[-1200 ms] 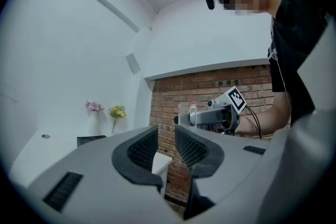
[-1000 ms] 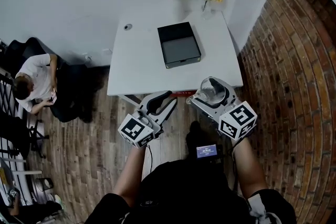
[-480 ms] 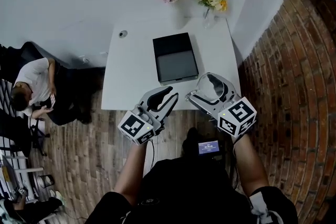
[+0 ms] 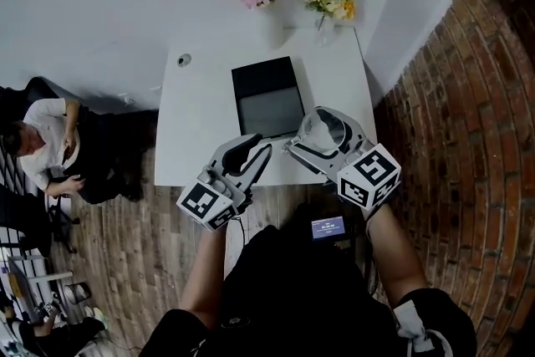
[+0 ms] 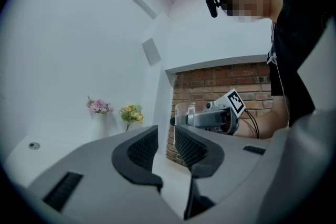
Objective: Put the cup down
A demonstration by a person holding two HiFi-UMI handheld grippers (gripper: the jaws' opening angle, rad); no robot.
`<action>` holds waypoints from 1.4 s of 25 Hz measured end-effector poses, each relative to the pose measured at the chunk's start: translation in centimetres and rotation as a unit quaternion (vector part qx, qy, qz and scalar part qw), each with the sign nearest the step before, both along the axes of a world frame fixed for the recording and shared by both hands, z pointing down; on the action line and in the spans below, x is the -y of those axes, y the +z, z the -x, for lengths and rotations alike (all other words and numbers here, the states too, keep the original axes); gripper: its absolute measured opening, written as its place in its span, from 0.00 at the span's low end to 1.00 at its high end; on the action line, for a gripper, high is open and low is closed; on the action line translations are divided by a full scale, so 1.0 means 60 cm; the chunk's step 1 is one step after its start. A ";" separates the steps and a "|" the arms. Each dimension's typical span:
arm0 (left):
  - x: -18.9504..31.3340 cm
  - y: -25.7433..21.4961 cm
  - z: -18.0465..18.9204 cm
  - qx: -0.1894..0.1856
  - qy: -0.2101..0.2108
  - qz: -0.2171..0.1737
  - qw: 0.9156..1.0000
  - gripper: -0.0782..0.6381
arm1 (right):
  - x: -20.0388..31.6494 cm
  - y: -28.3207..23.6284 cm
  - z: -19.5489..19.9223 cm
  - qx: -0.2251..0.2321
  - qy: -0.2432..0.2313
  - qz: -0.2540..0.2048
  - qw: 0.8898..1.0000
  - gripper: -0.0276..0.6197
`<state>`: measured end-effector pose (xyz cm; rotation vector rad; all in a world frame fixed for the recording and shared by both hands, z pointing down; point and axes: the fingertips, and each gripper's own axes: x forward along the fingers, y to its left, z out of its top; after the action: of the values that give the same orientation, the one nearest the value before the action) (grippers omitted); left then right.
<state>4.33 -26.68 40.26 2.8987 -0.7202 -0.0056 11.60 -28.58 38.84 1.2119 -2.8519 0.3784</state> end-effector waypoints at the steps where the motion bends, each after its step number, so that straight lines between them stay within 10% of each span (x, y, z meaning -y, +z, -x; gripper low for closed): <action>1: 0.003 0.001 0.002 0.000 0.000 0.002 1.000 0.24 | 0.004 0.001 0.002 0.001 0.000 0.001 1.000 0.69; 35: 0.094 0.006 0.063 0.001 0.016 0.001 1.000 0.24 | 0.100 0.012 0.064 -0.005 0.024 0.007 1.000 0.69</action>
<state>0.54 -32.29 40.62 2.9090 -0.6748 0.0027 7.76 -34.56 39.56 1.2775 -2.8116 0.3926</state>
